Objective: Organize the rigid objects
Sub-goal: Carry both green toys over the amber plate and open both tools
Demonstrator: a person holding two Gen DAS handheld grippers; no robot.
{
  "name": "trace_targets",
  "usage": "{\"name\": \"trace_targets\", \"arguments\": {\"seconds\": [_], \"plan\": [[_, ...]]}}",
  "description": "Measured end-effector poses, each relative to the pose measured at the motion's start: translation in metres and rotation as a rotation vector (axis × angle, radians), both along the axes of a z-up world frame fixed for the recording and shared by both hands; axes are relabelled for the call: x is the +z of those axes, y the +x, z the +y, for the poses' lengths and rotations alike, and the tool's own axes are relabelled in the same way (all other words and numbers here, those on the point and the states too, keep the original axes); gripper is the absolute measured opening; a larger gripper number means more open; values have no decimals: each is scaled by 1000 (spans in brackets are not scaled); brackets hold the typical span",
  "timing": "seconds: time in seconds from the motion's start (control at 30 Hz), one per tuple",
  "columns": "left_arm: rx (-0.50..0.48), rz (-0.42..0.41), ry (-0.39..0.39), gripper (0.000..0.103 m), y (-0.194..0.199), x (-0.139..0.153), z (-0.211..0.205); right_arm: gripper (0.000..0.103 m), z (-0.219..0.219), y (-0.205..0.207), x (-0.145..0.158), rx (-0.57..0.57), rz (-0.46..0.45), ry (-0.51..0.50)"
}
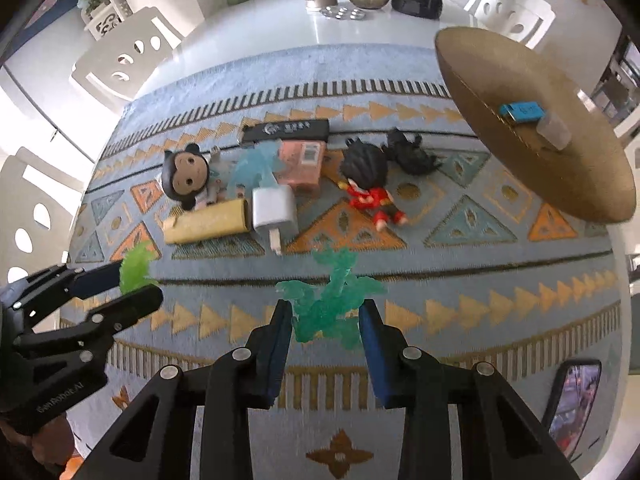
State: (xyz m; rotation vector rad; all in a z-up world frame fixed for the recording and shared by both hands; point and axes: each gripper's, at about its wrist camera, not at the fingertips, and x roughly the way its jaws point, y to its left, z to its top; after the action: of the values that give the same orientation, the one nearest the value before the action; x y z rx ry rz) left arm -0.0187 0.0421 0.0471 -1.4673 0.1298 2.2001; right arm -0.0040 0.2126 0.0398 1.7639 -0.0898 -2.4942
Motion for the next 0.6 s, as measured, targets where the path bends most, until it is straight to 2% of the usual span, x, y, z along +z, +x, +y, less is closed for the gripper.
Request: {"name": "trace_targets", "arguments": {"seconds": [0.4, 0.6], "plan": [[-50, 10, -8, 36, 24, 2, 24, 34, 25, 28, -17, -66, -60, -22], [-42, 12, -6, 36, 29, 3, 24, 34, 38, 36, -18, -82, -70, -119]]}}
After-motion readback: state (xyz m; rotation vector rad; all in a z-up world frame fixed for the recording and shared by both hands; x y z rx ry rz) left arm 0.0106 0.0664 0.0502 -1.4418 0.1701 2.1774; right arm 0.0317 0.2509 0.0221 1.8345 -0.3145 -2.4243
